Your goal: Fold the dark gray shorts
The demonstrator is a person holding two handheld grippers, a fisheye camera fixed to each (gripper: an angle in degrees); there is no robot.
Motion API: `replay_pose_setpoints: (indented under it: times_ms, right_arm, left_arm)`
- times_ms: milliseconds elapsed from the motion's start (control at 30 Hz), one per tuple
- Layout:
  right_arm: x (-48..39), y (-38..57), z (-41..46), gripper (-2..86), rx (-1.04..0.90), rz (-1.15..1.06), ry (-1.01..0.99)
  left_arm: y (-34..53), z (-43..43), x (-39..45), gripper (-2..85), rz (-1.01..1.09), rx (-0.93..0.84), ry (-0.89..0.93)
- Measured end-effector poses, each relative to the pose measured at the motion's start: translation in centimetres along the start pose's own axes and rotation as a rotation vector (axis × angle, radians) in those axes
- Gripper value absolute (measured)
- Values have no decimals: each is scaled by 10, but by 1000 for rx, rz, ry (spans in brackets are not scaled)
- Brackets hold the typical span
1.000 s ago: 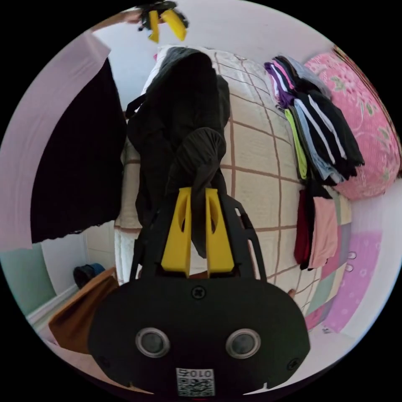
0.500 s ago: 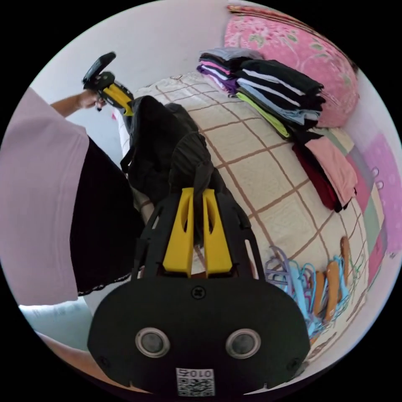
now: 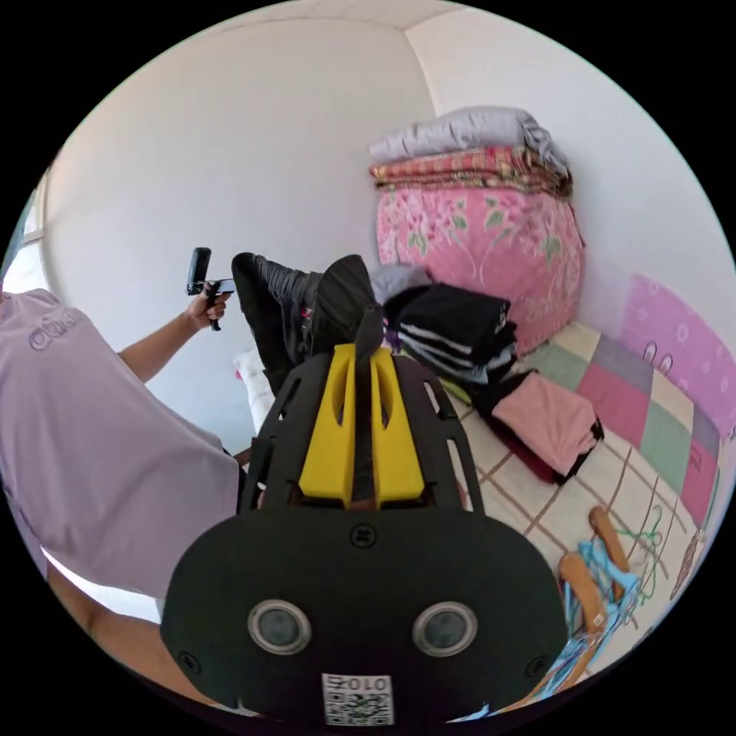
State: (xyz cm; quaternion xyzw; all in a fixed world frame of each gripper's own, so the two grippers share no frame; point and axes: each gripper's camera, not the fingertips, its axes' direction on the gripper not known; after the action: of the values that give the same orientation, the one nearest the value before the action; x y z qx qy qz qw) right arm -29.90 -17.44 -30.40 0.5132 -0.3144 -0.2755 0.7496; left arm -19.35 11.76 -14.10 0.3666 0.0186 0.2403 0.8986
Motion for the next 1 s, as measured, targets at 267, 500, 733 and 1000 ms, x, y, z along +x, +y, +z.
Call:
replay_pose_setpoints:
  times_ms: [267, 500, 733, 1000]
  right_arm:
    - [-59, -89, -116, 21, 285, -208, 102]
    - [-51, -75, -146, 22, 341, -69, 73]
    - [-42, -56, -168, 22, 300, 45, 43]
    - [-110, -40, -190, 21, 198, -100, 45]
  left_arm:
    - [-43, -150, 76, 1, 169, 210, -187]
    - [-26, -173, 117, 0, 214, 169, -197]
    - [9, -159, 102, 0, 117, 109, -66]
    - [76, -206, 115, 0, 49, 143, -76]
